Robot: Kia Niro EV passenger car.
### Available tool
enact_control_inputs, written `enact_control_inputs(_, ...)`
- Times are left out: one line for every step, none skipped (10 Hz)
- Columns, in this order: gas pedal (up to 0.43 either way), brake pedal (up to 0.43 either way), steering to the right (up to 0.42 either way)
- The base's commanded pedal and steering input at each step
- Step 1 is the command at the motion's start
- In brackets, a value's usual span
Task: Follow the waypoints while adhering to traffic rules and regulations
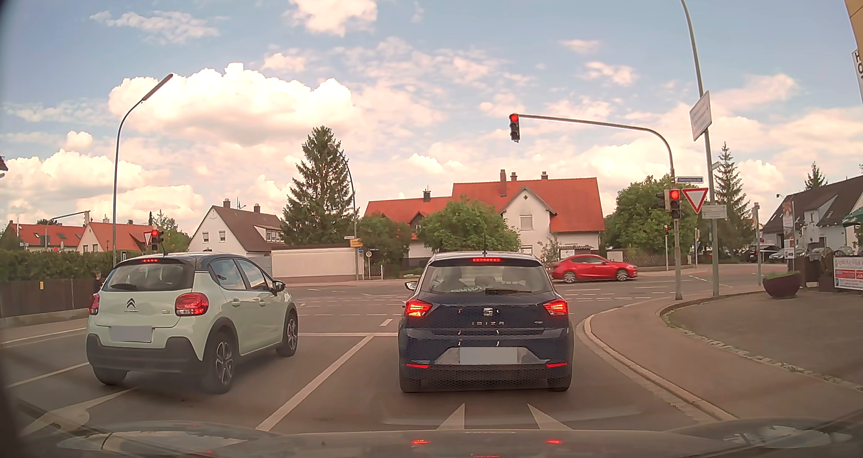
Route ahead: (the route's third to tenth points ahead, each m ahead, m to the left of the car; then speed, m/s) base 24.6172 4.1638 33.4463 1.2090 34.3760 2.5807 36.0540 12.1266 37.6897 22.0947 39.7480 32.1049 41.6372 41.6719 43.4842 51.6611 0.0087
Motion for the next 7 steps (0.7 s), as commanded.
enact_control_inputs(0.0,0.47,0.02)
enact_control_inputs(0.0,0.47,0.02)
enact_control_inputs(0.0,0.47,0.02)
enact_control_inputs(0.0,0.47,0.02)
enact_control_inputs(0.0,0.47,0.02)
enact_control_inputs(0.0,0.463,0.02)
enact_control_inputs(0.0,0.463,0.02)
